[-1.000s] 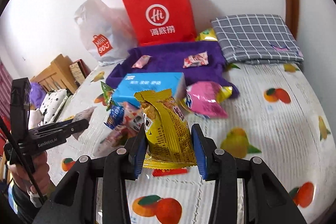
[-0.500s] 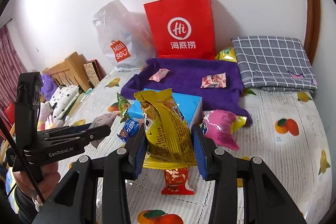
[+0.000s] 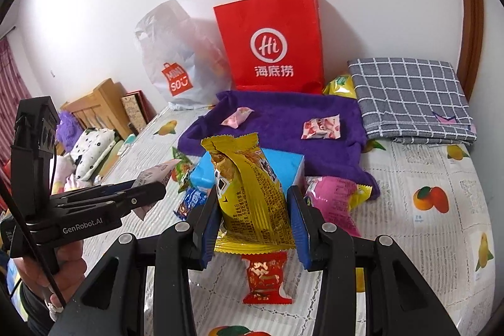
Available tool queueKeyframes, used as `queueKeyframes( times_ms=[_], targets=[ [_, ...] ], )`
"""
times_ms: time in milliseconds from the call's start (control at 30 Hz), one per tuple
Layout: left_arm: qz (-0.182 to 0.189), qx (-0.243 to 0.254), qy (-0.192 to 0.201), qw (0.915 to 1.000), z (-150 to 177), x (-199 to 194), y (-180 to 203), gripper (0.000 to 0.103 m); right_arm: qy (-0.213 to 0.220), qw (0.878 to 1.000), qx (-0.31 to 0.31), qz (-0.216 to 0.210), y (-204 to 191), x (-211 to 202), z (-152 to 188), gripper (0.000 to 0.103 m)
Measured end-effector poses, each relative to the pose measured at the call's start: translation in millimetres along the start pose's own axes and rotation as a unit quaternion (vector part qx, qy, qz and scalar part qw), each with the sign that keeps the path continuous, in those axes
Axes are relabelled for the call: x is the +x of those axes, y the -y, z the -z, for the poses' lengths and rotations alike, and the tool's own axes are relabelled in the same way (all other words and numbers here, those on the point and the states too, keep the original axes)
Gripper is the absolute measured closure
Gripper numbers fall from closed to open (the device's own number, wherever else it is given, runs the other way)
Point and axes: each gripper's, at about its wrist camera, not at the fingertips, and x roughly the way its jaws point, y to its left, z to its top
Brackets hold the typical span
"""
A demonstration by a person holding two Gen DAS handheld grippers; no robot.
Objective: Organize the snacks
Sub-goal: 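Carry both packets over the purple towel and lower them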
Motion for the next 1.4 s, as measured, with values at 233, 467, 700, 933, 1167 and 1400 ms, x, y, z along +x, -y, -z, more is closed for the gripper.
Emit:
queueKeyframes(
  times_ms=[233,467,700,933,1167,1400],
  targets=[
    [0.016,0.034,-0.001,0.9993,-23.4,1.8,3.5,0.067,0.009,1.0,0.016,0.023,-0.7,5.4,-10.5,0.062],
    [0.03,0.059,-0.001,0.9978,-38.0,5.6,0.1,0.067,0.026,0.998,0.034,0.05,-5.2,8.6,-20.0,0.062],
    [0.036,0.077,0.002,0.9964,-56.6,15.7,1.6,0.067,0.032,0.996,0.046,0.067,-1.8,10.6,-37.1,0.062],
    [0.041,0.083,0.002,0.9957,-72.6,29.4,5.1,0.067,0.029,0.996,0.048,0.071,8.1,22.4,-54.1,0.062],
    [0.037,0.075,-0.003,0.9965,-92.3,47.4,-4.0,0.067,0.026,0.996,0.044,0.072,20.9,40.8,-76.6,0.062],
    [0.022,0.061,-0.012,0.9978,-116.2,69.4,-26.7,0.067,0.016,0.996,0.054,0.07,44.1,70.7,-97.1,0.062]
  ],
)
